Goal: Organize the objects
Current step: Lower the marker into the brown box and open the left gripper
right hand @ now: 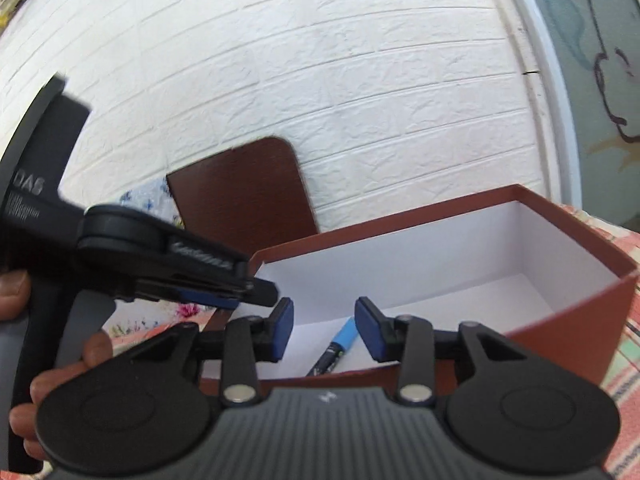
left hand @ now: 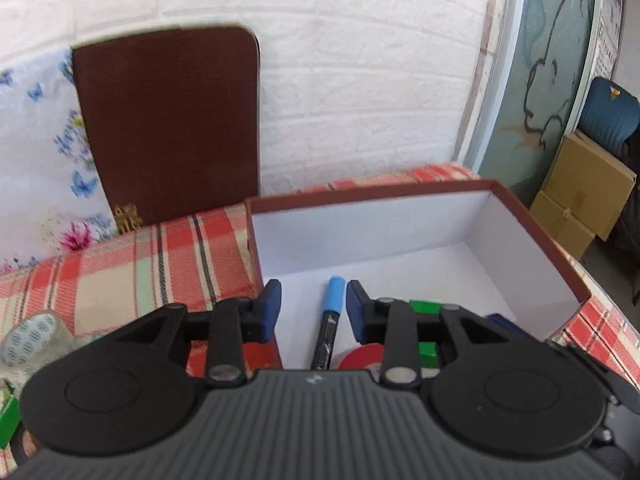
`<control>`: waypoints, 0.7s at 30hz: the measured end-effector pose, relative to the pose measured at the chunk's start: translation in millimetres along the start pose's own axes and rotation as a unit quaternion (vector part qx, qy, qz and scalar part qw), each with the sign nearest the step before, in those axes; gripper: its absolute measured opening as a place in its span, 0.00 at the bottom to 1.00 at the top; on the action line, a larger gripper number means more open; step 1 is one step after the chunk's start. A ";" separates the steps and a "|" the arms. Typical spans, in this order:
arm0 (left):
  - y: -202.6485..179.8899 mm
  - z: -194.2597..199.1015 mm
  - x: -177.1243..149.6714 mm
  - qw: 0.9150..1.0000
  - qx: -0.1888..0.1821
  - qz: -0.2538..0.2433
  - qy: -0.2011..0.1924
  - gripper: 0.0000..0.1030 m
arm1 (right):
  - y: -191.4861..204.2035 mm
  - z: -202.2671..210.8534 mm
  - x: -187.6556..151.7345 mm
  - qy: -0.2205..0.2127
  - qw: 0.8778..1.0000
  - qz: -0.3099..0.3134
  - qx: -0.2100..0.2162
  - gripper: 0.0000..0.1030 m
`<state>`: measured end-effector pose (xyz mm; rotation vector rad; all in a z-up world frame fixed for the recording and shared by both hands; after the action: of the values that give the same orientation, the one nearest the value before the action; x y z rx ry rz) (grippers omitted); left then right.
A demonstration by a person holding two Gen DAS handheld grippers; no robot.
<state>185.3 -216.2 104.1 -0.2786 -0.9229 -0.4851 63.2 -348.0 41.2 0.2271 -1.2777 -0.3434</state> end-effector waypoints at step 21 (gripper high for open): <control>-10.0 2.1 -26.0 0.993 0.099 0.055 0.035 0.22 | -102.0 44.4 14.4 -0.044 0.988 -0.061 -0.136 0.41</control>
<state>165.6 -216.6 84.3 -0.1301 -0.8741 -0.2968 11.5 -447.0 30.3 0.0577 -1.2906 -0.6346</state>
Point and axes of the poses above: each gripper's, at about its wrist camera, not at the fingertips, and z roughly against the way its jaws point, y to its left, x to its top, the point moved 2 cm from there along -z, roughly the way its jaws point, and after that the axes turned 2 degrees about -z, right-handed, at the moved point
